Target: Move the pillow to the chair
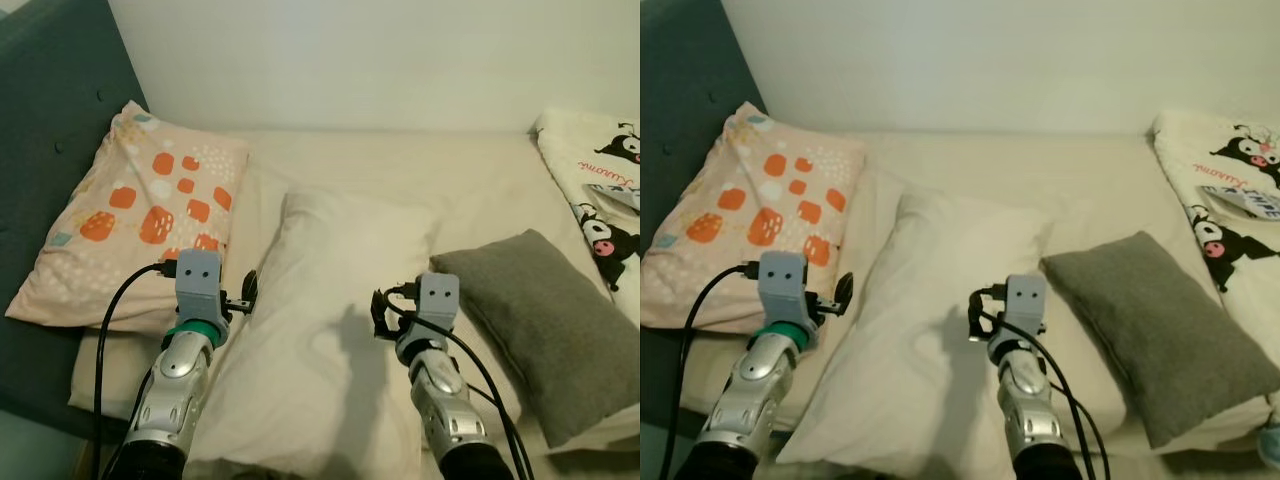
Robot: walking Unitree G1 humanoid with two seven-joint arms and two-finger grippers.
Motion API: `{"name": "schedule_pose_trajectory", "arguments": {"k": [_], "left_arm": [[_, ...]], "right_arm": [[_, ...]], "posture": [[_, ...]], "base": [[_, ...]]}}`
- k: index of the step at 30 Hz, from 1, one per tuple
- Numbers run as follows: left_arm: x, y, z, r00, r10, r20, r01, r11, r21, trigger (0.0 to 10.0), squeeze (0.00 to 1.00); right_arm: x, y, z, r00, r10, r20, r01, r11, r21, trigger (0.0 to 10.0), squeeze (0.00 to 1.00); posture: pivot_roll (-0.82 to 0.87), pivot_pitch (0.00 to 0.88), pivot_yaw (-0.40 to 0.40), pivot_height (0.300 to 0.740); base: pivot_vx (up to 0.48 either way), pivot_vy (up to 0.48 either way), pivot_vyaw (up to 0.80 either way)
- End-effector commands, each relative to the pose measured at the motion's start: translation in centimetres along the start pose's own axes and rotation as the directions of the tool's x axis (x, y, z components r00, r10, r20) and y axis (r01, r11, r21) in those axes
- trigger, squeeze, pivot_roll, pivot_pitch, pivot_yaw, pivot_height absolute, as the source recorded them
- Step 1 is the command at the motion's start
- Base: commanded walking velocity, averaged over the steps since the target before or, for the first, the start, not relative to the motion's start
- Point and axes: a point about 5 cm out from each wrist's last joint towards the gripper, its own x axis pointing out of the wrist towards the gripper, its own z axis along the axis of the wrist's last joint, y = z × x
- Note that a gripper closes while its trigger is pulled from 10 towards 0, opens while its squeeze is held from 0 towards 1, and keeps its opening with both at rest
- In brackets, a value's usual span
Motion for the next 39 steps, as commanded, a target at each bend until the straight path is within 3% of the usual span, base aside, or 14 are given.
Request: {"name": "schedule_pose_trajectory", "arguments": {"k": [1, 10, 29, 30, 32, 33, 34, 35, 39], "left_arm": [[-0.4, 0.3, -0.9, 0.999, 0.015, -0.040, -0.015, 1.000, 0.000, 10.0, 0.00], [-0.4, 0.7, -1.1, 0.999, 0.028, -0.046, -0.028, 1.000, 0.008, 10.0, 0.00], [-0.3, 4.3, -0.7, 0.990, 0.140, -0.028, -0.140, 0.990, 0.018, 10.0, 0.00], [-0.1, 4.8, -0.7, 0.990, 0.140, -0.023, -0.140, 0.990, -0.003, 10.0, 0.00], [0.3, 5.9, -0.6, 0.992, 0.127, -0.010, -0.127, 0.985, -0.119, 10.0, 0.00], [0.3, 5.9, -0.6, 0.992, 0.127, -0.010, -0.127, 0.985, -0.119, 10.0, 0.00], [0.8, 6.7, -0.6, 0.997, 0.079, -0.002, -0.078, 0.972, -0.224, 10.0, 1.00], [1.0, 6.9, -0.8, 0.999, 0.050, -0.008, -0.051, 0.967, -0.250, 10.0, 1.00], [1.3, 7.0, -1.1, 1.000, -0.015, -0.026, 0.007, 0.962, -0.274, 10.0, 1.00]], "right_arm": [[-0.3, 0.0, -0.7, 1.000, -0.002, -0.026, 0.003, 1.000, 0.011, 10.0, 0.00], [-0.2, 0.4, -0.5, 1.000, 0.007, -0.018, -0.007, 1.000, 0.017, 10.0, 0.00], [1.3, 0.7, 1.3, 0.998, 0.058, -0.005, -0.058, 0.998, -0.011, 10.0, 0.00], [1.8, 0.7, 1.8, 0.998, 0.059, -0.009, -0.059, 0.998, 0.007, 10.0, 0.00], [2.7, 0.6, 2.9, 0.999, 0.050, -0.002, -0.050, 0.996, 0.077, 10.0, 0.00], [2.7, 0.6, 2.9, 0.999, 0.050, -0.002, -0.050, 0.996, 0.077, 10.0, 0.00], [3.5, 0.0, 4.1, 1.000, 0.015, 0.014, -0.018, 0.985, 0.169, 10.0, 0.28], [3.8, -0.5, 4.6, 1.000, -0.009, 0.027, 0.003, 0.974, 0.225, 10.0, 0.98], [4.1, -1.5, 5.6, 0.997, -0.058, 0.053, 0.037, 0.945, 0.326, 10.0, 1.00]], "posture": [[0.08, 0.050, 0.085, 0.635], [0.08, 0.053, 0.083, 0.593], [0.09, 0.077, 0.052, 0.593], [0.09, 0.085, 0.044, 0.593], [0.09, 0.102, 0.035, 0.593], [0.09, 0.102, 0.035, 0.593], [0.09, 0.131, 0.038, 0.593], [0.09, 0.131, 0.038, 0.593], [0.08, 0.148, 0.045, 0.593]], "base": [[0.000, 0.000, 0.00], [0.000, 0.000, 0.00], [0.000, 0.000, 0.00], [0.000, 0.000, 0.00], [0.000, 0.000, 0.00], [0.000, 0.000, 0.00], [0.000, 0.000, 0.00], [0.000, 0.000, 0.00], [0.000, 0.000, 0.00]]}}
